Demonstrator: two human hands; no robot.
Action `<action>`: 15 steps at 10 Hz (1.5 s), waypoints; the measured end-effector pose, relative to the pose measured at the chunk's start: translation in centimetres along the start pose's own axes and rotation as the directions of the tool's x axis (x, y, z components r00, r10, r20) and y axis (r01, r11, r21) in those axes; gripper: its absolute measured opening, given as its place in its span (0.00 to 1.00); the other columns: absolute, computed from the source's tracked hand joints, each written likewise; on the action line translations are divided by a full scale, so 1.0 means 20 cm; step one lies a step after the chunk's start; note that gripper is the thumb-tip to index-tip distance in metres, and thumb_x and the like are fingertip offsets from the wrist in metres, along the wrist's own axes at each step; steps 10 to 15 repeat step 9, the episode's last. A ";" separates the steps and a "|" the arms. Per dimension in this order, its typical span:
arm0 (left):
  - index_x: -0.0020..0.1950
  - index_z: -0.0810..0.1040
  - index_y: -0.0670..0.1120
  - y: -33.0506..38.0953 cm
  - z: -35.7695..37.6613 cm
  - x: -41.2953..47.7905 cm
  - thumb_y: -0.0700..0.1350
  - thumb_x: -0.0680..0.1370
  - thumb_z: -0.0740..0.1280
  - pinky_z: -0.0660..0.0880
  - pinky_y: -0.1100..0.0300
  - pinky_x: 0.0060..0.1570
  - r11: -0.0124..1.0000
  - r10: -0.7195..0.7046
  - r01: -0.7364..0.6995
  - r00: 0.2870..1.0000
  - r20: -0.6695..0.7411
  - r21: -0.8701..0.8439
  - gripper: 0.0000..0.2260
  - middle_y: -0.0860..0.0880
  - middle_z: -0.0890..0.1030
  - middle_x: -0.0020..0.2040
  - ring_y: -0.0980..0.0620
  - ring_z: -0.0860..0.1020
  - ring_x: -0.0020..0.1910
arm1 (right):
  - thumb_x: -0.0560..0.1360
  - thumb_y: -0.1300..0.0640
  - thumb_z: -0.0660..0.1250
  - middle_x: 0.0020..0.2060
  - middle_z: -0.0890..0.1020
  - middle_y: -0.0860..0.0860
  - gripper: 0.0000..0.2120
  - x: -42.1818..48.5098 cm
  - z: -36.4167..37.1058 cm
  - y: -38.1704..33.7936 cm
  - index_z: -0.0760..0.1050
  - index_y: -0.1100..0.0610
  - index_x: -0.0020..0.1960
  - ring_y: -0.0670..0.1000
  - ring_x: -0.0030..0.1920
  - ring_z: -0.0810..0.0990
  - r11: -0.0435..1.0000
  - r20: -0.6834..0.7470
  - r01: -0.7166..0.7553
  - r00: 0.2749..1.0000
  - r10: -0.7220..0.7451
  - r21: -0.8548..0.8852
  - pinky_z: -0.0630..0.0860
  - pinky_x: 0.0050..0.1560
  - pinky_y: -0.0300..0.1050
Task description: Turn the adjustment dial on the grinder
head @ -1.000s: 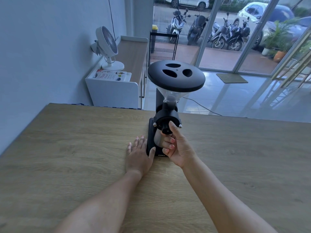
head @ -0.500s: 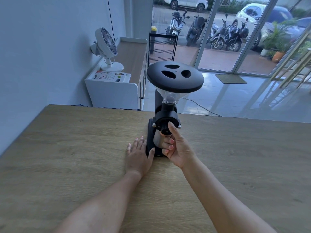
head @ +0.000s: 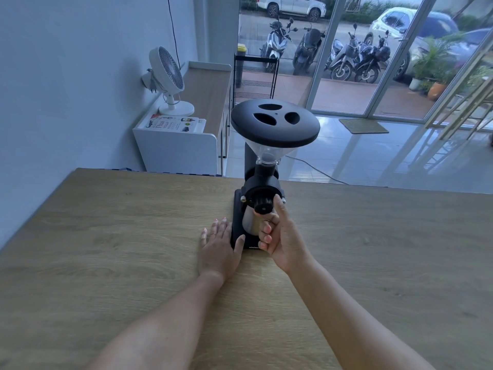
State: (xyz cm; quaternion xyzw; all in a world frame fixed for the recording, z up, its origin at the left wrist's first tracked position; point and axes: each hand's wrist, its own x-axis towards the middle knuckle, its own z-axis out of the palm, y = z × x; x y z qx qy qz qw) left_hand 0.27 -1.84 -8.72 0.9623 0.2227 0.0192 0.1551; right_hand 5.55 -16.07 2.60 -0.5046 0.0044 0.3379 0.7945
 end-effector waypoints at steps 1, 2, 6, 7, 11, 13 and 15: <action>0.80 0.49 0.49 0.00 0.00 0.00 0.64 0.79 0.39 0.42 0.48 0.77 1.000 0.003 -0.003 1.000 0.011 0.003 0.32 0.52 0.49 0.81 0.53 0.44 0.79 | 0.76 0.35 0.62 0.26 0.69 0.49 0.28 -0.02 -0.04 0.05 0.81 0.60 0.50 0.47 0.25 0.66 0.995 -0.146 0.032 0.988 -0.046 -0.098 0.64 0.28 0.42; 0.80 0.49 0.49 0.00 -0.01 0.00 0.63 0.80 0.40 0.42 0.48 0.77 1.000 0.006 -0.006 1.000 0.012 0.003 0.31 0.52 0.49 0.81 0.53 0.44 0.79 | 0.79 0.41 0.63 0.25 0.71 0.50 0.24 -0.02 -0.09 0.11 0.82 0.62 0.49 0.47 0.25 0.69 0.966 -0.300 0.063 0.944 -0.139 -0.250 0.65 0.28 0.42; 0.80 0.47 0.47 -0.04 0.04 -0.11 0.65 0.78 0.37 0.37 0.49 0.77 0.999 0.045 -0.045 0.998 0.043 0.017 0.35 0.50 0.45 0.81 0.52 0.40 0.79 | 0.80 0.46 0.59 0.61 0.75 0.50 0.17 -0.05 -0.26 0.39 0.74 0.51 0.66 0.51 0.66 0.69 0.011 -0.079 -0.082 0.918 -0.389 -0.997 0.62 0.64 0.46; 0.80 0.46 0.47 -0.04 0.03 -0.18 0.63 0.80 0.40 0.38 0.49 0.77 0.997 0.056 -0.058 0.998 0.041 0.043 0.32 0.50 0.45 0.81 0.51 0.40 0.79 | 0.80 0.47 0.59 0.70 0.71 0.52 0.21 -0.09 -0.27 0.44 0.70 0.53 0.71 0.53 0.74 0.63 -0.038 -0.056 -0.073 0.938 -0.342 -0.997 0.58 0.71 0.49; 0.80 0.46 0.47 -0.04 0.02 -0.32 0.57 0.82 0.44 0.38 0.49 0.77 0.995 0.084 -0.085 0.996 0.025 0.055 0.28 0.50 0.45 0.81 0.51 0.40 0.79 | 0.82 0.47 0.54 0.81 0.55 0.53 0.26 -0.17 -0.29 0.51 0.59 0.53 0.79 0.53 0.81 0.48 -0.135 -0.002 -0.042 0.959 -0.282 -0.990 0.43 0.77 0.49; 0.80 0.46 0.47 -0.04 0.02 -0.32 0.57 0.82 0.44 0.38 0.49 0.77 0.995 0.084 -0.085 0.996 0.025 0.055 0.28 0.50 0.45 0.81 0.51 0.40 0.79 | 0.82 0.47 0.54 0.81 0.55 0.53 0.26 -0.17 -0.29 0.51 0.59 0.53 0.79 0.53 0.81 0.48 -0.135 -0.002 -0.042 0.959 -0.282 -0.990 0.43 0.77 0.49; 0.80 0.46 0.47 -0.04 0.02 -0.32 0.57 0.82 0.44 0.38 0.49 0.77 0.995 0.084 -0.085 0.996 0.025 0.055 0.28 0.50 0.45 0.81 0.51 0.40 0.79 | 0.82 0.47 0.54 0.81 0.55 0.53 0.26 -0.17 -0.29 0.51 0.59 0.53 0.79 0.53 0.81 0.48 -0.135 -0.002 -0.042 0.959 -0.282 -0.990 0.43 0.77 0.49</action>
